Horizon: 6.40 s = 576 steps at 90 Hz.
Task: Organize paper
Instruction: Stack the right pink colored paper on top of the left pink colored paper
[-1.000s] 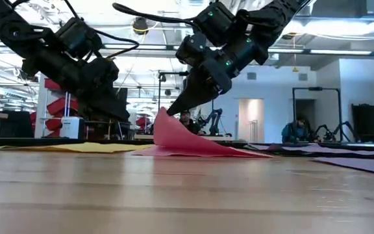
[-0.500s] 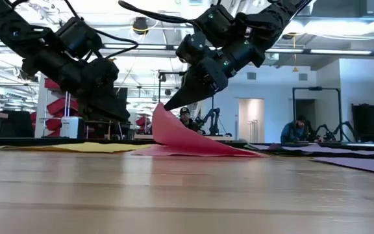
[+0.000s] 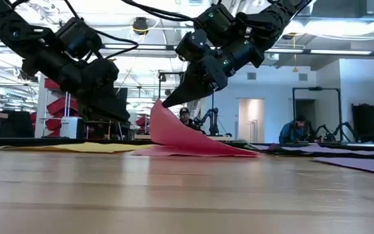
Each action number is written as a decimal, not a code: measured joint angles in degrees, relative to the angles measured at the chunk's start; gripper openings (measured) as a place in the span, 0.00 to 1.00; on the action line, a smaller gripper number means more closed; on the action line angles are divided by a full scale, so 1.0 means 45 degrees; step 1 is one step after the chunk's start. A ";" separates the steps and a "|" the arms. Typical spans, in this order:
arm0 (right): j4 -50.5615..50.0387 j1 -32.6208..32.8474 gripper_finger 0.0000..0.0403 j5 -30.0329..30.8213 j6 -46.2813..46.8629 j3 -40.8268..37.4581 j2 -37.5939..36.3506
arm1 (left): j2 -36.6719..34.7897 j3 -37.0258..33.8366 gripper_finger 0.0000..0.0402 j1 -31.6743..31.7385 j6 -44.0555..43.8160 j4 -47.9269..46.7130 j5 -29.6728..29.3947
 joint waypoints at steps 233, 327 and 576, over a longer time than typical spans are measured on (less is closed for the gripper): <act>-0.7099 -0.3075 0.00 0.3322 0.2123 -0.2098 -0.1273 | 0.4167 0.4056 0.00 0.0154 0.2197 -0.4275 -0.3847; -0.7051 -0.3075 0.00 0.3376 0.2118 -0.2103 -0.1263 | 0.2246 0.2573 0.00 0.1632 0.0092 -0.5572 -0.4610; -0.6041 -0.3759 0.00 0.3132 0.3366 -0.2018 -0.0905 | 0.5202 0.3755 0.00 0.1044 0.1395 -0.2395 -0.3016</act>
